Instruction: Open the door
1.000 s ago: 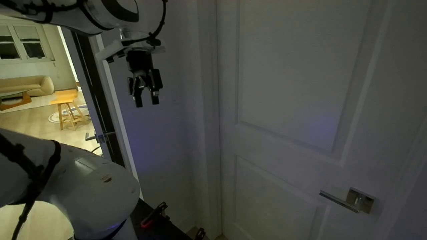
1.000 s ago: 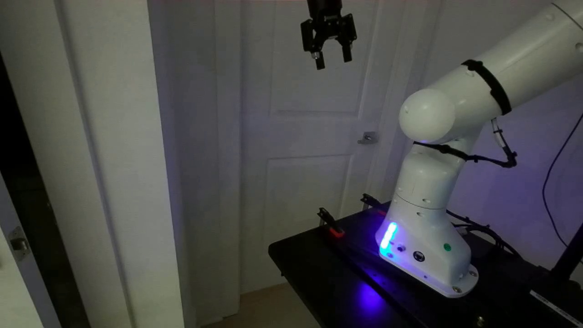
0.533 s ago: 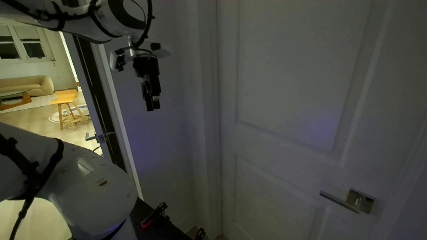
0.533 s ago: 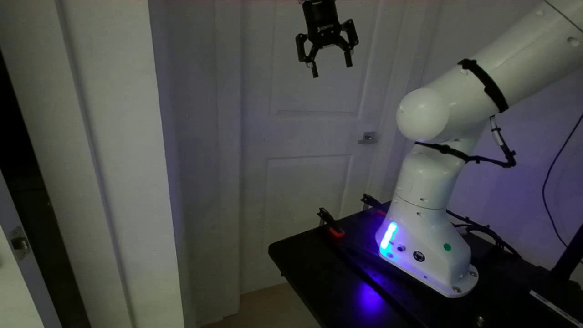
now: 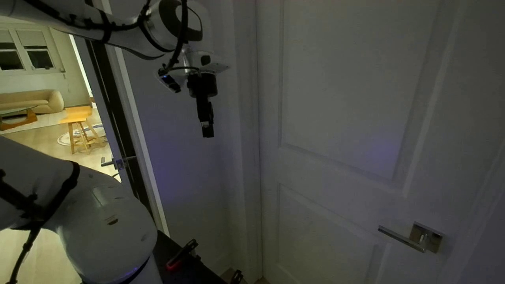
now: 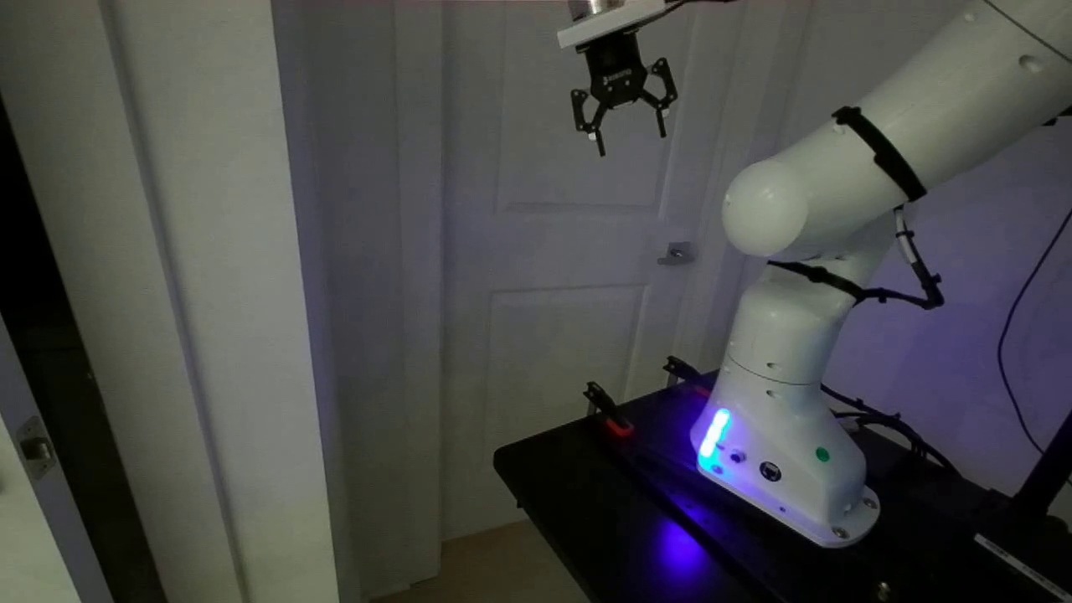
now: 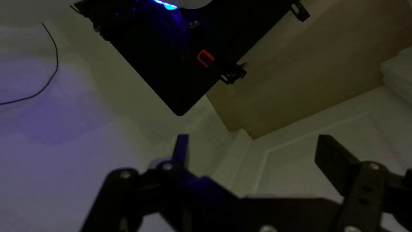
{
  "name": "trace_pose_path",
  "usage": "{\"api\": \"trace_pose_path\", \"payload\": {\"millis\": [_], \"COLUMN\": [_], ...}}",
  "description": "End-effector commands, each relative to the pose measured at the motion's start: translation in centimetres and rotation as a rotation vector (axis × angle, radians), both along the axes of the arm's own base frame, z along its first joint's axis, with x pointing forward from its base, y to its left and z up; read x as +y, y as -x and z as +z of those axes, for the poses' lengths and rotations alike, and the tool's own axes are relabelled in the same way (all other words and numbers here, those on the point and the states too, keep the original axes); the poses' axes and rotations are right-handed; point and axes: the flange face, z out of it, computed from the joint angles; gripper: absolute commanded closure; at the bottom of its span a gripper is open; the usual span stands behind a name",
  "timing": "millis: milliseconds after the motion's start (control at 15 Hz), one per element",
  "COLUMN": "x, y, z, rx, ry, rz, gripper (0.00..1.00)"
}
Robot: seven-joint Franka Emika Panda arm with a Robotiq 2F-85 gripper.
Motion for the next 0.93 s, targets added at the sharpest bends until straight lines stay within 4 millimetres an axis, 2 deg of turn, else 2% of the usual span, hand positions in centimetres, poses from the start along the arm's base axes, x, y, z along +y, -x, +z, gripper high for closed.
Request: {"api": "trace_pose_path", "payload": {"millis": [0,400,867], "x": [-3.9,-10.9,-19.5], "y": [-0.7,-0.7,-1.7], "z": [-1.0,-1.3,-1.5], "rx": [-0.046,-0.158,-0.370], "ry": [0.031,0.099,0.247], "rz": [-0.193,-0.496,-0.749], "gripper": [0.00,0.00,0.00]}}
